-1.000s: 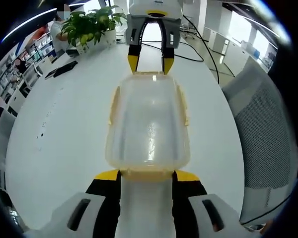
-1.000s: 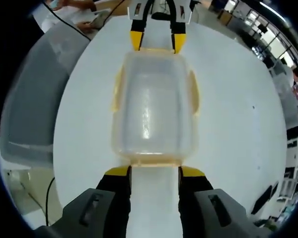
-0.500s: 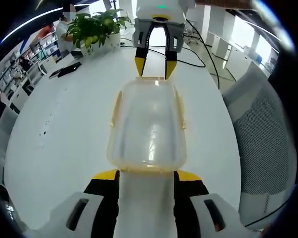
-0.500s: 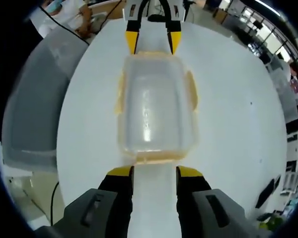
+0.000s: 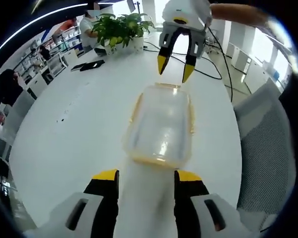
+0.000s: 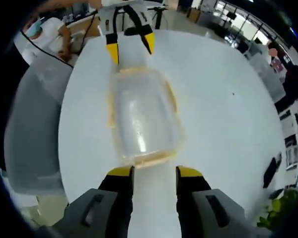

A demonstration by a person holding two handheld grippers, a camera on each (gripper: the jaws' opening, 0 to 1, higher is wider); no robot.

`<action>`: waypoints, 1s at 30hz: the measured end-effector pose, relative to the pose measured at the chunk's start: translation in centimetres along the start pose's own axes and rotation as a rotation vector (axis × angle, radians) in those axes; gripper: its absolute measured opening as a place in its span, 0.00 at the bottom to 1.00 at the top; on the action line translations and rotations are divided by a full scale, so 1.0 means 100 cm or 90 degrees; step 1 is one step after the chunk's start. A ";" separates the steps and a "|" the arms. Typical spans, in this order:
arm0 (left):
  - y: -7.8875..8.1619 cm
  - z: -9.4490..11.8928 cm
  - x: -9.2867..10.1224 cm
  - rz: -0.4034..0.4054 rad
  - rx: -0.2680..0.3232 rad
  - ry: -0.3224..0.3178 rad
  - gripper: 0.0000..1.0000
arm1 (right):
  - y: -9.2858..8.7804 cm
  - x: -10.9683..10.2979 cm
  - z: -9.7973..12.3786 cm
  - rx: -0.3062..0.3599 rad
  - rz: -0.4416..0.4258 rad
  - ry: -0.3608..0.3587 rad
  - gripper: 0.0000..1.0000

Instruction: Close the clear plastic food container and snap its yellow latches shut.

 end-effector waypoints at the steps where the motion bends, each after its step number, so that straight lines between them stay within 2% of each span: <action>1: -0.001 0.000 0.000 0.004 -0.001 0.005 0.38 | 0.001 0.000 0.001 0.009 -0.014 -0.001 0.30; 3: -0.003 0.001 0.003 0.021 0.002 0.012 0.40 | 0.001 -0.001 0.003 0.027 -0.048 0.001 0.30; 9: -0.007 0.003 0.007 0.072 0.017 0.030 0.40 | 0.001 -0.003 0.004 0.044 -0.095 -0.016 0.30; 18: -0.011 0.005 0.009 0.193 0.039 0.063 0.42 | 0.000 -0.008 -0.001 0.080 -0.203 -0.032 0.31; 27: -0.010 -0.001 0.020 0.289 0.057 0.063 0.42 | 0.000 -0.015 -0.012 0.103 -0.307 -0.019 0.32; 30: -0.006 -0.005 0.024 0.311 0.063 0.055 0.42 | 0.000 -0.016 -0.014 0.109 -0.322 -0.019 0.32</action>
Point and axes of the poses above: the point that each gripper's makers call its tool centre point, and the gripper's own axes: z roughly backward along the fingers, x roughly to its right, y roughly out of its top, the point moved 9 cm from there along z, roughly backward along the fingers, and after that the axes turned 12 degrees about -x, right-handed, at the moved point
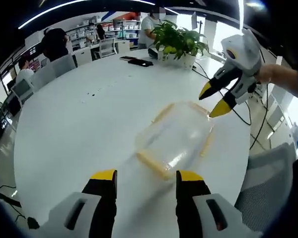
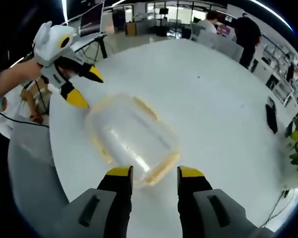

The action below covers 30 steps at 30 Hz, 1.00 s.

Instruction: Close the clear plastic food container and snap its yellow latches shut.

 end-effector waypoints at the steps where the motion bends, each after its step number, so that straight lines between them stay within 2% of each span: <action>1: 0.000 -0.001 0.002 0.004 0.001 -0.001 0.41 | 0.000 -0.001 -0.001 0.001 -0.003 0.001 0.32; 7: 0.003 -0.010 0.011 0.028 0.000 -0.021 0.41 | -0.002 -0.003 -0.008 -0.001 -0.031 0.016 0.33; 15: 0.005 -0.021 0.012 0.073 -0.006 -0.057 0.39 | 0.000 -0.002 -0.011 0.006 -0.090 0.047 0.35; 25: 0.008 -0.026 0.017 0.112 -0.014 -0.095 0.36 | 0.000 -0.003 -0.014 0.003 -0.114 0.069 0.39; 30: 0.009 -0.027 0.019 0.122 -0.019 -0.098 0.39 | -0.001 -0.001 -0.015 -0.001 -0.137 0.082 0.40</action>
Point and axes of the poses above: the point that each gripper's makers call its tool centre point, and the gripper's own axes: z roughly backward along the fingers, x roughly to its right, y roughly out of its top, the point moved 9 cm from there along z, roughly backward along the fingers, and after that the axes turned 12 degrees about -x, right-handed, at the moved point
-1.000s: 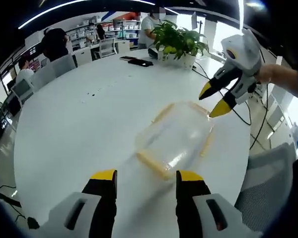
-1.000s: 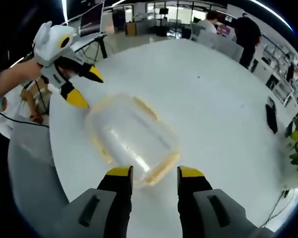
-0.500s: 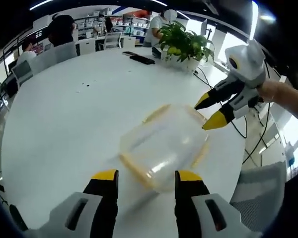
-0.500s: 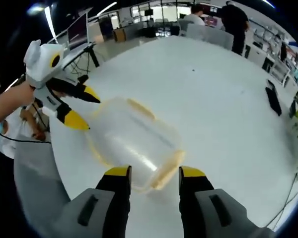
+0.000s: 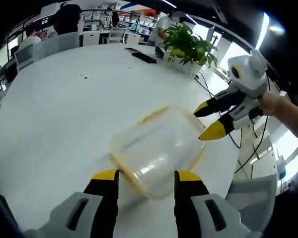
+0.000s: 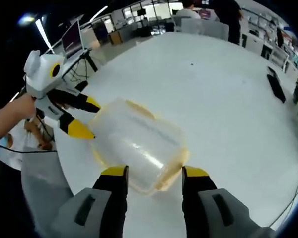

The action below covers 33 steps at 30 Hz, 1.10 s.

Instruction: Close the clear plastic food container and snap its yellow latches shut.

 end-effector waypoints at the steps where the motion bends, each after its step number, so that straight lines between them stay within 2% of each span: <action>1: 0.000 -0.001 0.000 0.002 -0.001 0.000 0.39 | 0.000 -0.001 0.000 0.000 -0.001 0.001 0.41; 7: 0.001 -0.003 0.004 0.011 -0.006 0.001 0.42 | -0.002 -0.009 -0.002 -0.003 -0.020 0.010 0.47; 12: 0.002 -0.004 0.007 0.010 -0.013 0.010 0.43 | -0.002 -0.014 -0.001 -0.007 -0.033 0.006 0.47; 15: 0.004 -0.005 0.009 0.016 -0.017 0.013 0.43 | 0.001 -0.014 -0.005 -0.007 -0.072 0.001 0.45; 16: 0.004 -0.005 0.009 0.016 -0.020 0.010 0.43 | -0.003 -0.014 -0.007 -0.031 -0.104 0.001 0.45; 17: 0.005 -0.005 0.009 0.016 -0.021 0.012 0.43 | 0.000 -0.012 -0.011 -0.015 -0.073 0.004 0.45; 24: 0.007 -0.005 0.011 0.024 -0.039 0.018 0.41 | 0.000 -0.010 -0.020 -0.016 -0.096 -0.005 0.43; 33: 0.006 -0.007 0.008 0.068 -0.020 0.017 0.38 | 0.006 -0.010 -0.021 -0.013 -0.121 -0.008 0.41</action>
Point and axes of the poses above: the point that each gripper's makers call its tool centre point, and the gripper's own axes: z roughly backward along the fingers, x roughly to its right, y roughly out of its top, the point moved 9 cm from there along z, roughly backward along the fingers, and after that the axes turned 12 degrees about -x, right-handed, at the moved point
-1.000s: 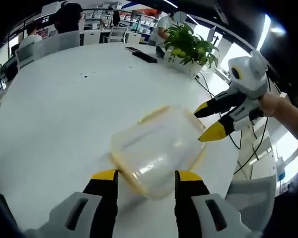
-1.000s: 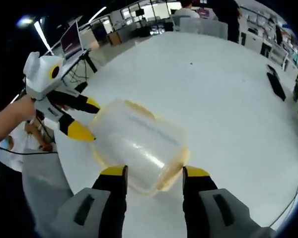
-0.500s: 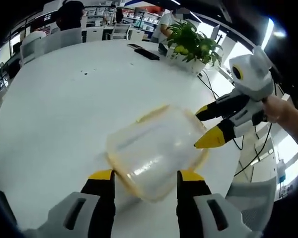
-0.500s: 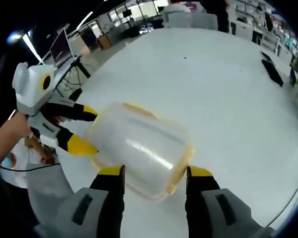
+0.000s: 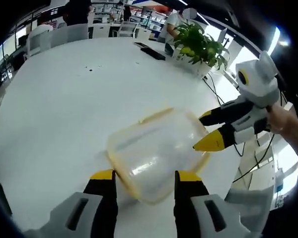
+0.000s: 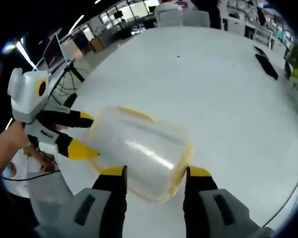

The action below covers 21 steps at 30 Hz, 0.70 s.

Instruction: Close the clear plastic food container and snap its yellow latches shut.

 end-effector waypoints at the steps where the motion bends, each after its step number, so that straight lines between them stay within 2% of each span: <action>1: 0.000 0.000 -0.001 0.005 0.004 0.000 0.37 | 0.000 0.000 0.000 0.001 -0.002 0.000 0.41; 2: 0.000 0.000 -0.001 0.009 0.007 -0.001 0.35 | 0.001 0.000 -0.001 0.002 -0.002 -0.001 0.41; 3: 0.005 -0.001 -0.005 -0.004 0.023 0.024 0.35 | 0.000 0.000 0.000 -0.001 -0.005 -0.005 0.40; 4: 0.005 -0.002 0.002 0.024 0.016 0.005 0.35 | 0.000 0.000 -0.001 0.004 -0.009 -0.002 0.40; 12: 0.010 -0.007 0.010 0.016 0.022 0.004 0.35 | -0.001 -0.002 0.001 0.016 -0.024 0.006 0.41; 21: 0.003 -0.006 0.012 0.008 0.021 -0.002 0.36 | -0.001 -0.003 0.004 0.019 -0.029 0.006 0.42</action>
Point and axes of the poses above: the point that each gripper's makers call its tool centre point, and the gripper's own axes: z roughly backward along the fingers, x roughly to its right, y roughly out of its top, the point moved 9 cm from there along z, roughly backward along the fingers, and after that the axes turned 12 degrees about -x, right-handed, at the moved point
